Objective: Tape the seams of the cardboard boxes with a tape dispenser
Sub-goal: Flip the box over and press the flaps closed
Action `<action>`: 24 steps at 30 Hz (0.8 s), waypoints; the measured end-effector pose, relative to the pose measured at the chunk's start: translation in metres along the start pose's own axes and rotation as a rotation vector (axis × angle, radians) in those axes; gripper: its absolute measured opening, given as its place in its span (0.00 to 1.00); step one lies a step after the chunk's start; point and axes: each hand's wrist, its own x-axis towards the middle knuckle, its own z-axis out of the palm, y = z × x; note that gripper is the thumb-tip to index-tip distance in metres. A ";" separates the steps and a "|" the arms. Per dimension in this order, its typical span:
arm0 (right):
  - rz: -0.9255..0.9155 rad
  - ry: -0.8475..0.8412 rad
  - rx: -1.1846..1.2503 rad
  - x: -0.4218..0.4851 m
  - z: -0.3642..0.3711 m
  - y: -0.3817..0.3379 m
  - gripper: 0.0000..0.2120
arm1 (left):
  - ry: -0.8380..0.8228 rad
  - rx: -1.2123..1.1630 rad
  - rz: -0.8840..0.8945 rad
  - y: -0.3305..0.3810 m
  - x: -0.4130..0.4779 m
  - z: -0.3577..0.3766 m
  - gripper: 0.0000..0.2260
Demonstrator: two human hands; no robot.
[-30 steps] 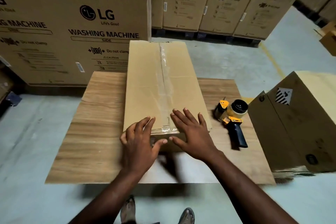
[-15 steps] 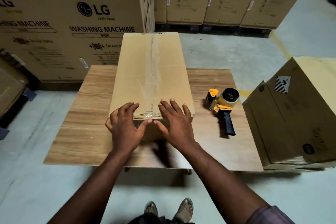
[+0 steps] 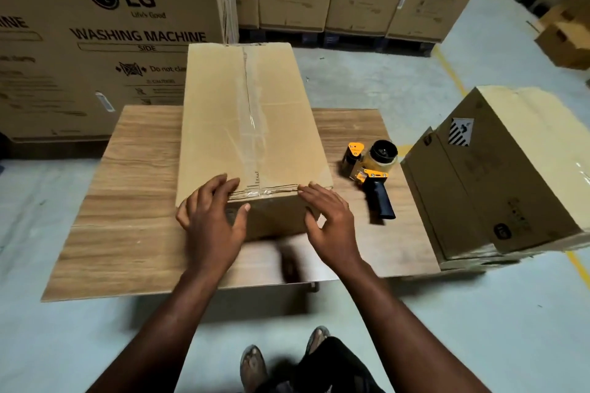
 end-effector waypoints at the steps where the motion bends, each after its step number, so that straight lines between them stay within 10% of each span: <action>1: 0.053 0.076 0.071 -0.003 -0.007 0.001 0.19 | 0.011 -0.058 0.040 0.009 -0.002 0.003 0.19; 6: 0.621 0.125 0.272 0.003 -0.059 0.044 0.14 | -0.332 -0.543 0.191 0.078 -0.021 0.031 0.12; 10: 0.968 0.136 0.449 0.014 -0.097 0.102 0.11 | -0.837 -0.757 -0.139 0.129 -0.032 0.083 0.12; 24: 1.283 -0.020 0.295 0.075 -0.097 0.243 0.13 | -0.897 -0.667 -0.712 0.212 0.013 0.281 0.24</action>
